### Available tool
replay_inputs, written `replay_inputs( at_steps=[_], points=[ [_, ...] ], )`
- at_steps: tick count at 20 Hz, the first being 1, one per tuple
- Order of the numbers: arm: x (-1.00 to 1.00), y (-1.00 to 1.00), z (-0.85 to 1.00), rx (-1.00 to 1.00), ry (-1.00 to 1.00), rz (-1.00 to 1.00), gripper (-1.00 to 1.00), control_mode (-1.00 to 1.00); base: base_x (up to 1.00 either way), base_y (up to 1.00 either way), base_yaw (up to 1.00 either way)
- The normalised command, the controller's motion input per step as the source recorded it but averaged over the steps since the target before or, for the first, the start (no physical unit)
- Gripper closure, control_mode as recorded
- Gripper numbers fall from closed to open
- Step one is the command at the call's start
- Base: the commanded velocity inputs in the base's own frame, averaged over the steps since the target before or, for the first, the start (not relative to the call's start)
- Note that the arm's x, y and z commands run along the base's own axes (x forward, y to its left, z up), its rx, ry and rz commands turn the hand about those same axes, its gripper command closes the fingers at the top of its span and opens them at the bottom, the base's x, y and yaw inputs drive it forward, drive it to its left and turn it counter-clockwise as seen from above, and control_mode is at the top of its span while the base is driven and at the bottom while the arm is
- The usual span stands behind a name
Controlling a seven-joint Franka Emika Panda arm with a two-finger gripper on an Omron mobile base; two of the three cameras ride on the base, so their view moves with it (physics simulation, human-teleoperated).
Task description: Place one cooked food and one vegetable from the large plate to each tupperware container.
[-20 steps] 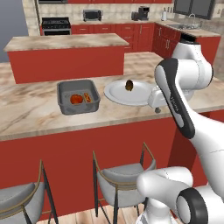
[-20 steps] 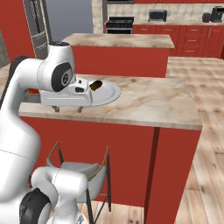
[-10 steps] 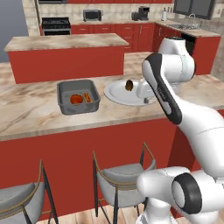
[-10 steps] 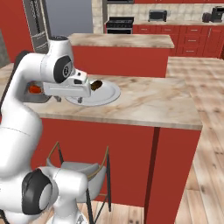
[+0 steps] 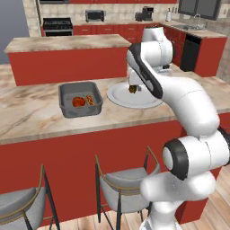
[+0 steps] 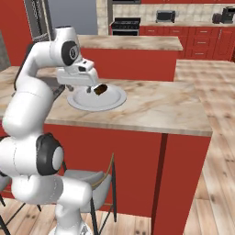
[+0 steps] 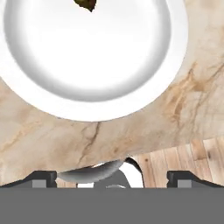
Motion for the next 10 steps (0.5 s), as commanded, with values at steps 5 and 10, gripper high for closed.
replay_inputs(
  at_steps=[5, 10],
  points=[
    [1.0, -0.19, -0.52, 0.0, 0.02, -0.13, -1.0, -1.0, 0.0, 0.0, 0.0],
    [0.89, -0.1, -0.39, 0.15, -0.03, -0.25, -1.0, -1.0, 0.0, 0.0, 0.0]
  ],
)
